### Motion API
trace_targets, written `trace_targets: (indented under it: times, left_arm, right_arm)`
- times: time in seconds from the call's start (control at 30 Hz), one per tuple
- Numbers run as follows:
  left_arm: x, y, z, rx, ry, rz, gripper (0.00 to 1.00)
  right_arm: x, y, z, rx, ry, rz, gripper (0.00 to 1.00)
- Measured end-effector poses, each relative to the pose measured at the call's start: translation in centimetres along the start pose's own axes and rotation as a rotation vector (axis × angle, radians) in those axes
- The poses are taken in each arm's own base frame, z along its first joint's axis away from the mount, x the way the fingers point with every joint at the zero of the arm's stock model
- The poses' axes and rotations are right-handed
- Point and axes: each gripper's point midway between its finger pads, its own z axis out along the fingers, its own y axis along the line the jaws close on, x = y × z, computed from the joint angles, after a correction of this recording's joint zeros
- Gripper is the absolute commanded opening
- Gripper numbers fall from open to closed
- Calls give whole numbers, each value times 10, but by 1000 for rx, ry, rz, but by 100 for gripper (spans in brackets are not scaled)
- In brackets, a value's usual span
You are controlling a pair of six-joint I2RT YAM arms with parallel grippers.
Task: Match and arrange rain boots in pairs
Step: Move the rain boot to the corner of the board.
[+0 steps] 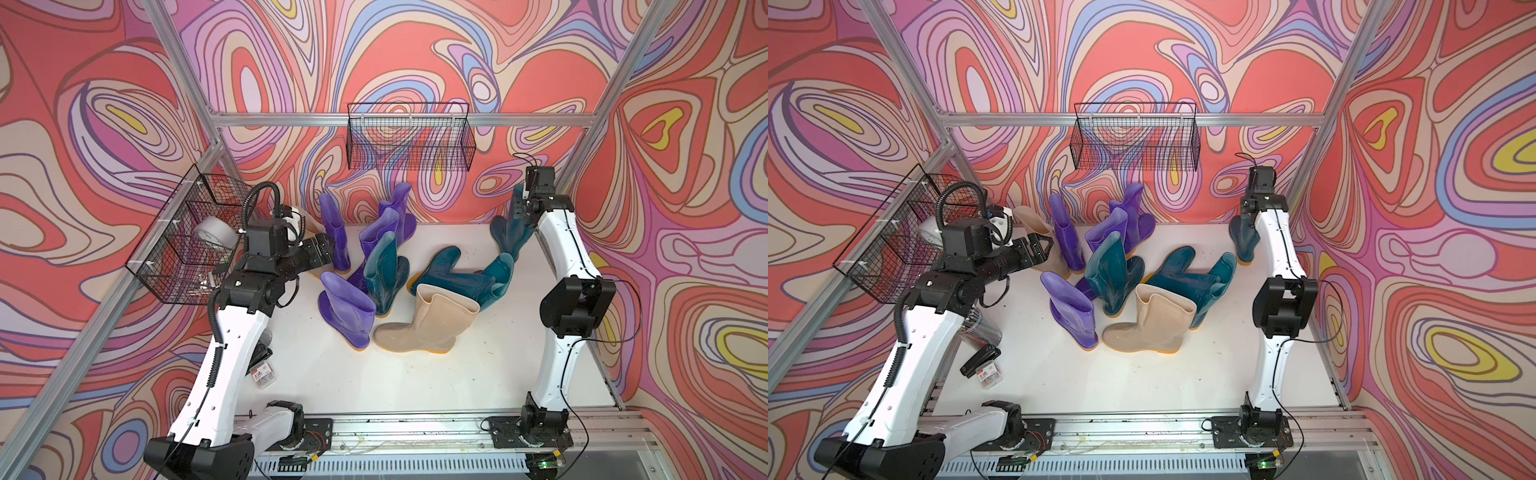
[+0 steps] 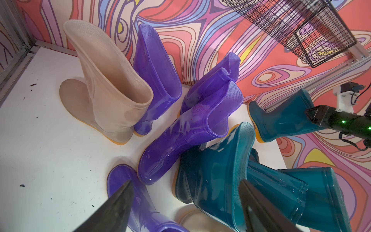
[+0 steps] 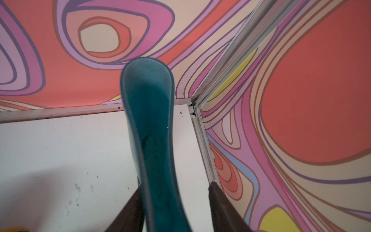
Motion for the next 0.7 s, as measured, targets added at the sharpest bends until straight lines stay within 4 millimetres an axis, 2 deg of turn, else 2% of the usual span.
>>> trace_targets:
  times: [0.17, 0.33, 0.47, 0.63, 0.7]
  left_arm:
    - [-1, -2, -5, 5, -12, 3, 85]
    - [-2, -3, -10, 10, -23, 5, 86]
    - [-1, -2, -11, 10, -22, 8, 86]
    - [4, 1, -10, 1, -12, 18, 86]
    - [6, 1, -10, 3, -4, 28, 81]
  right_arm:
    - [-3, -2, -8, 3, -9, 28, 70]
    - [-17, -17, -32, 38, -54, 78, 73]
    - [-35, -34, -71, 50, -132, 173, 73]
    - [-45, -47, -130, 0, -233, 315, 73]
    - [-48, -45, -154, -35, -274, 360, 72]
